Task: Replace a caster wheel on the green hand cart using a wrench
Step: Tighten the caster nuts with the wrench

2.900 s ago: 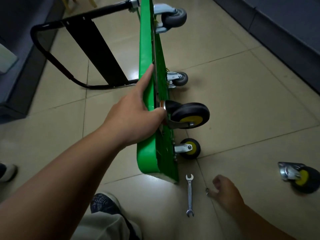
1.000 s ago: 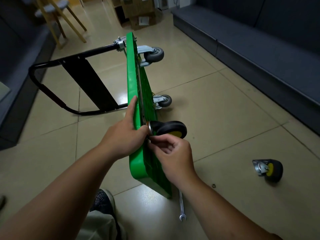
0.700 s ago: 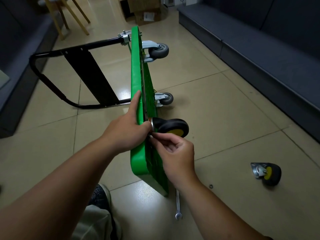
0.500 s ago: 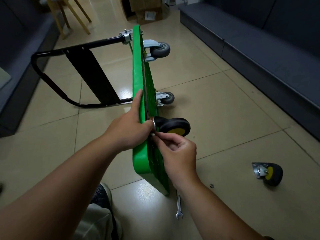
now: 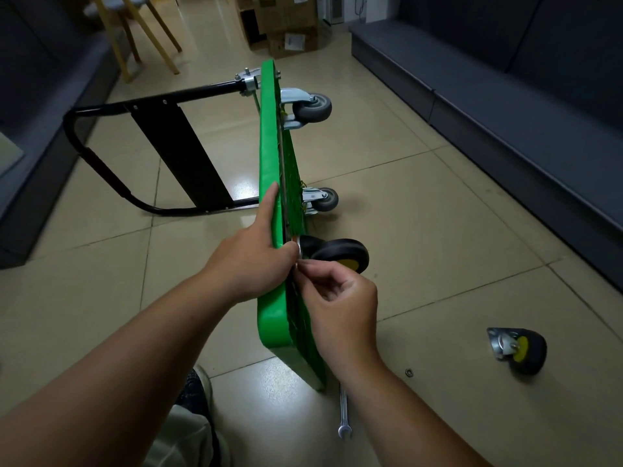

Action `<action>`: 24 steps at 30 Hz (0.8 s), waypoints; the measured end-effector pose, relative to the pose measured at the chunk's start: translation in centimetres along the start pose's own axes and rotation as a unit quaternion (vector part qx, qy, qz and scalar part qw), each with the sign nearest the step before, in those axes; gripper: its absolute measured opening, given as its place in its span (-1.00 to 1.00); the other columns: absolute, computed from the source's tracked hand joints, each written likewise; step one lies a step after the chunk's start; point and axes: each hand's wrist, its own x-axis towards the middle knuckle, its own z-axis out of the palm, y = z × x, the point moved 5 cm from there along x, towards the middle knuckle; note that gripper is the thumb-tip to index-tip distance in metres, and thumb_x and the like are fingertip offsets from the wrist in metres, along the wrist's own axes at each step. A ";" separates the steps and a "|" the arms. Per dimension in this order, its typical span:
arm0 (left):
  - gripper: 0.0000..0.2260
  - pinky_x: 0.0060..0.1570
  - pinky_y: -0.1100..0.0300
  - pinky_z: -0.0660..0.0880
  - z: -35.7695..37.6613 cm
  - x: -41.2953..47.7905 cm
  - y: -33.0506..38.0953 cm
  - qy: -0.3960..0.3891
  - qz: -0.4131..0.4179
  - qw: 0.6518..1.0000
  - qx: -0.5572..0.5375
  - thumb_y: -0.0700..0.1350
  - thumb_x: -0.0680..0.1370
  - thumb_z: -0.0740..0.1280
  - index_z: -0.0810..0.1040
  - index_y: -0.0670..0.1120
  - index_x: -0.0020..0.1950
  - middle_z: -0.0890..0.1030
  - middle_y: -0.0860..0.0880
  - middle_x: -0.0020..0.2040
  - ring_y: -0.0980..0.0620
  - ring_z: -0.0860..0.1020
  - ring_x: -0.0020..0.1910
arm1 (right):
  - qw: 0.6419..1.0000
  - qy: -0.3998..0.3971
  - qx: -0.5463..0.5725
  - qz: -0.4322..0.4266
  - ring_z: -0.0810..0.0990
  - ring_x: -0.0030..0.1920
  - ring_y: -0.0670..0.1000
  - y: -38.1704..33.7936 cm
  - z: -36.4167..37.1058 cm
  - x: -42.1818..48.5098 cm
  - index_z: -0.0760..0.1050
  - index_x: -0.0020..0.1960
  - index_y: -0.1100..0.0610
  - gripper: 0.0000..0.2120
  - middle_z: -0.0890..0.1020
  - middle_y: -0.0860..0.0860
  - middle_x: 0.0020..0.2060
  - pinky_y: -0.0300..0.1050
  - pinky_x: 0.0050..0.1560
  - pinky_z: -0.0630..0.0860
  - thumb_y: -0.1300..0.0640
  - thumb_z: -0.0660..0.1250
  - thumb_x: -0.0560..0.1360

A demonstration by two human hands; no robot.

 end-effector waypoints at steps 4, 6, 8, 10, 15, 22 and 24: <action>-0.19 0.14 -0.10 0.58 0.0 0.0 0.1 -0.002 -0.003 1.000 0.002 0.07 0.62 0.28 -0.30 0.44 0.55 0.60 -0.18 0.28 -0.22 0.63 0.06 | 1.000 -0.015 -0.022 -0.012 0.73 0.00 -0.04 -0.2 -0.3 0.3 0.71 -0.04 0.01 -0.87 0.75 -0.07 -0.11 -0.22 0.04 0.62 0.23 0.48 0.51; -0.19 0.13 -0.11 0.58 0.0 0.0 0.1 -0.004 -0.002 1.000 0.002 0.07 0.63 0.27 -0.31 0.43 0.55 0.59 -0.19 0.28 -0.23 0.63 0.05 | 0.999 -0.035 -0.011 0.008 0.74 -0.03 -0.03 -0.4 -0.4 0.6 0.71 -0.04 0.01 -0.86 0.75 -0.05 -0.13 -0.22 0.00 0.62 0.24 0.49 0.51; -0.20 0.12 -0.09 0.59 0.0 0.0 0.1 -0.001 -0.001 1.000 0.006 0.08 0.63 0.27 -0.31 0.43 0.56 0.60 -0.19 0.26 -0.22 0.63 0.03 | 0.998 -0.049 0.000 0.029 0.74 -0.06 -0.01 -0.4 -0.4 1.0 0.70 0.00 0.05 -0.86 0.76 -0.02 -0.14 -0.22 -0.02 0.63 0.26 0.50 0.50; -0.20 0.11 -0.07 0.59 0.0 -0.1 0.1 0.002 0.000 1.000 0.008 0.08 0.63 0.27 -0.30 0.43 0.56 0.60 -0.18 0.25 -0.21 0.63 0.01 | 0.997 -0.053 0.009 0.048 0.75 -0.06 0.00 -0.5 -0.3 1.2 0.69 0.05 0.11 -0.85 0.76 0.00 -0.12 -0.22 -0.02 0.63 0.27 0.49 0.51; -0.20 0.04 -0.03 0.58 0.0 0.0 0.1 0.009 0.002 1.000 0.002 0.07 0.63 0.28 -0.29 0.43 0.56 0.58 -0.13 0.16 -0.18 0.63 -0.04 | 0.996 -0.053 -0.017 0.070 0.75 -0.13 -0.05 -0.5 -0.3 1.2 0.71 -0.08 0.02 -0.94 0.76 -0.02 -0.20 -0.24 -0.10 0.63 0.18 0.51 0.51; -0.20 0.04 -0.06 0.61 0.0 0.0 0.0 0.003 -0.003 1.000 -0.002 0.07 0.63 0.28 -0.30 0.45 0.54 0.59 -0.13 0.16 -0.15 0.64 -0.07 | 0.992 -0.084 -0.008 0.096 0.72 -0.16 -0.11 -0.8 -0.8 1.2 0.72 -0.08 0.01 -0.89 0.76 -0.03 -0.21 -0.31 -0.13 0.58 0.20 0.46 0.54; -0.20 0.05 -0.08 0.61 0.1 0.0 0.1 0.002 -0.003 1.000 0.000 0.06 0.63 0.28 -0.31 0.46 0.53 0.60 -0.14 0.18 -0.16 0.64 -0.06 | 0.989 -0.096 -0.007 0.109 0.72 -0.17 -0.10 -1.0 -0.9 1.3 0.72 -0.06 0.02 -0.88 0.75 -0.03 -0.22 -0.28 -0.11 0.60 0.22 0.46 0.54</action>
